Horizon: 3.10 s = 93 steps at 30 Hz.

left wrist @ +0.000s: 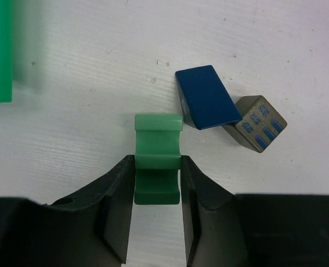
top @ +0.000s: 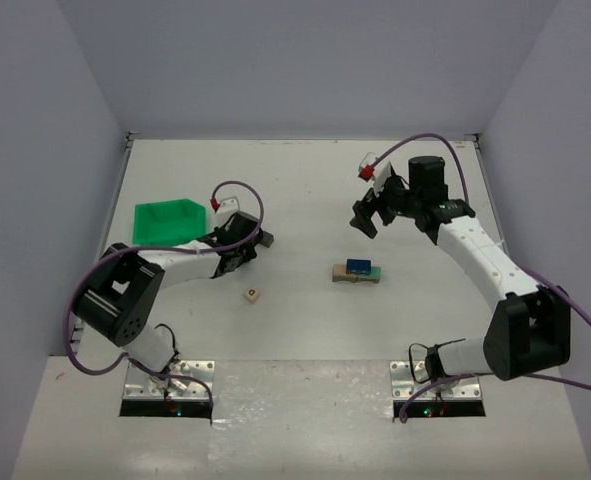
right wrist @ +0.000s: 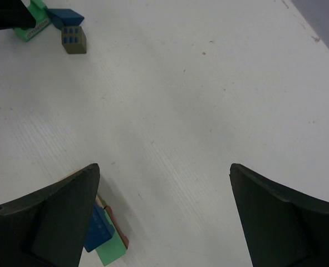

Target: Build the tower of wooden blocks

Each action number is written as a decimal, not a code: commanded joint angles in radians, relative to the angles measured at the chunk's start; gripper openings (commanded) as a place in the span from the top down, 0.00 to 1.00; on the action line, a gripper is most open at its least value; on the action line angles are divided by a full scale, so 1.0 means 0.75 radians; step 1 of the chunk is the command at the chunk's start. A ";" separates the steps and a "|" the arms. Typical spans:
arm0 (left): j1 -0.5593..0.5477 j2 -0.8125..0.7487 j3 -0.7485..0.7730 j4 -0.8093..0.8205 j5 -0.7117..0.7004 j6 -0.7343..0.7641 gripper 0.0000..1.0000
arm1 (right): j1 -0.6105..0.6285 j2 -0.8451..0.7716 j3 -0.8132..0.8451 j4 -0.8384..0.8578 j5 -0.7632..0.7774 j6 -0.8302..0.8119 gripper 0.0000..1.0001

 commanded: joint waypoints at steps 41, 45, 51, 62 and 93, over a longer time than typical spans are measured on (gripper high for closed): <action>0.003 -0.976 -0.735 1.869 1.279 0.031 1.00 | 0.402 -0.134 -0.345 1.503 -0.665 1.506 0.16; -0.002 -0.987 -0.751 1.896 1.267 0.021 1.00 | 0.453 -0.142 -0.374 1.584 -0.597 1.472 0.17; -0.002 -1.038 -0.788 1.908 1.246 0.007 1.00 | 0.529 -0.103 -0.353 1.667 -0.515 1.443 0.26; -0.006 -1.074 -0.820 1.926 1.238 -0.006 1.00 | 0.609 0.000 -0.296 1.754 -0.530 1.472 0.31; -0.004 -1.242 -0.764 1.356 1.036 0.066 0.05 | 0.641 -0.187 -0.026 0.550 -0.335 0.551 1.00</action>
